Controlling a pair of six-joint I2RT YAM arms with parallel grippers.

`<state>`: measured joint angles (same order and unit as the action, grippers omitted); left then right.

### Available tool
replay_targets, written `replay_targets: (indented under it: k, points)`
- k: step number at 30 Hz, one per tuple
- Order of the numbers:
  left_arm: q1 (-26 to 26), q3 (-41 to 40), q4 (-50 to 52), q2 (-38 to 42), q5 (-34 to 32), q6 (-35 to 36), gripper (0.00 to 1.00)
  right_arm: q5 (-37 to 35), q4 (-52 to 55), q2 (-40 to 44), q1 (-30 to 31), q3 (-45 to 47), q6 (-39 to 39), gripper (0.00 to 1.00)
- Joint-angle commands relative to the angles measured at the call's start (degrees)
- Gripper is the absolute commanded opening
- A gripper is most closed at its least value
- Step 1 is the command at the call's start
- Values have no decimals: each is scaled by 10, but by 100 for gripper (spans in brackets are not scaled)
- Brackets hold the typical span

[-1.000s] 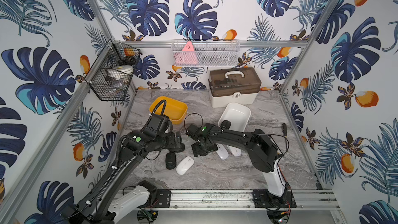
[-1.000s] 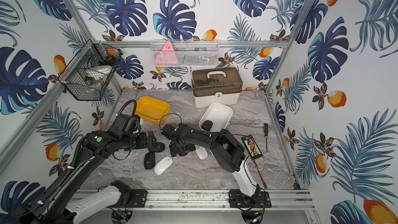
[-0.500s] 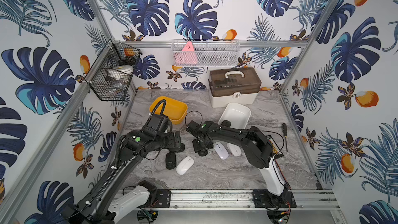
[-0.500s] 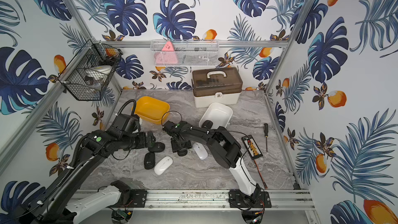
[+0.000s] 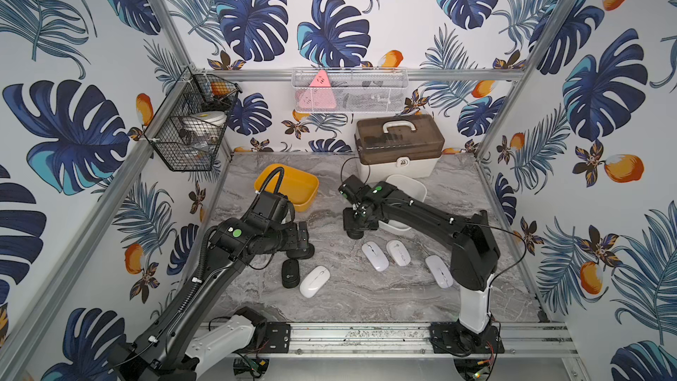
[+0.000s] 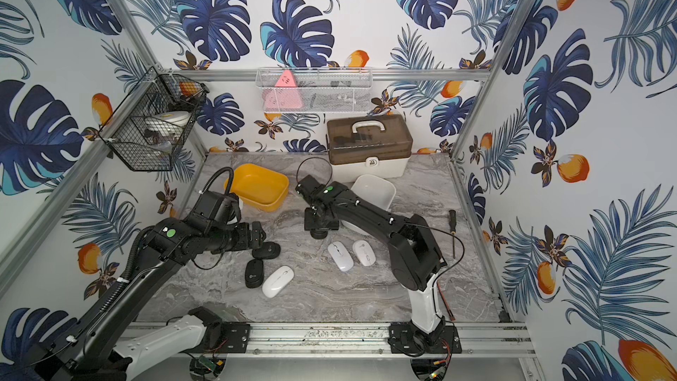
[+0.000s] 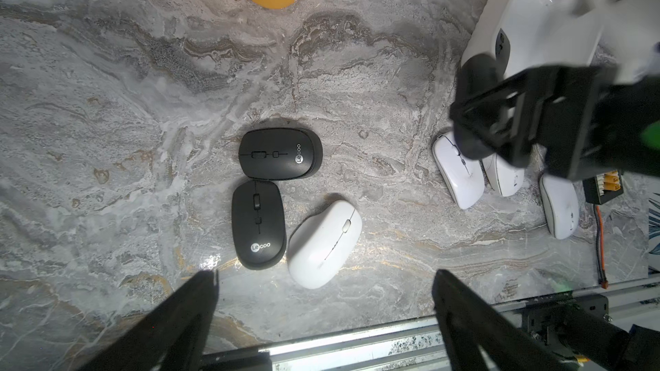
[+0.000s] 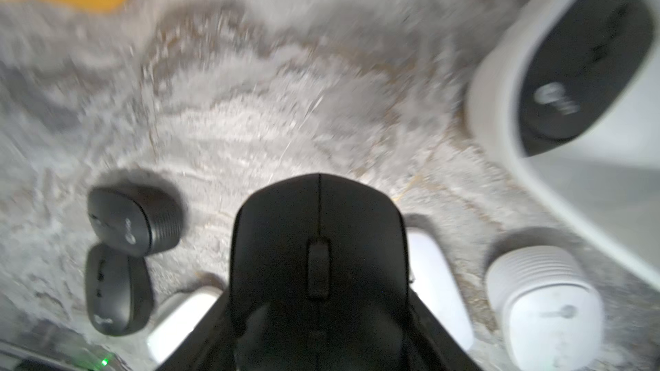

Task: Place the mice by color into the storage box
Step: Pick up the mouse from the center of the board, then place the mouse in the storage box.

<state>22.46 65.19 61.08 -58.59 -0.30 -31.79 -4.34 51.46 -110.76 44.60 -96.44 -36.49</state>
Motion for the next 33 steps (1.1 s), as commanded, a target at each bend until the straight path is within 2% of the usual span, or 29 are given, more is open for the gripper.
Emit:
replay_targets:
  k: [1,7,13,17,20,33]
  points:
    - [-1,7,-10,-4,1,7,99,-26,32,15,-52,-6,-12,59]
    - [-1,6,-13,-7,10,12,99,-24,0,14,-170,20,-34,57]
    - [-1,0,-9,-3,12,12,99,-10,-28,-22,-232,30,-62,57]
    - [-1,0,-8,-4,12,15,99,5,-12,-64,-237,11,-67,57]
    - [-1,6,-6,-9,9,19,99,7,-22,-73,-239,38,-76,57]
    - [-1,2,-11,-10,8,22,99,-15,-9,-11,-253,140,-40,61]
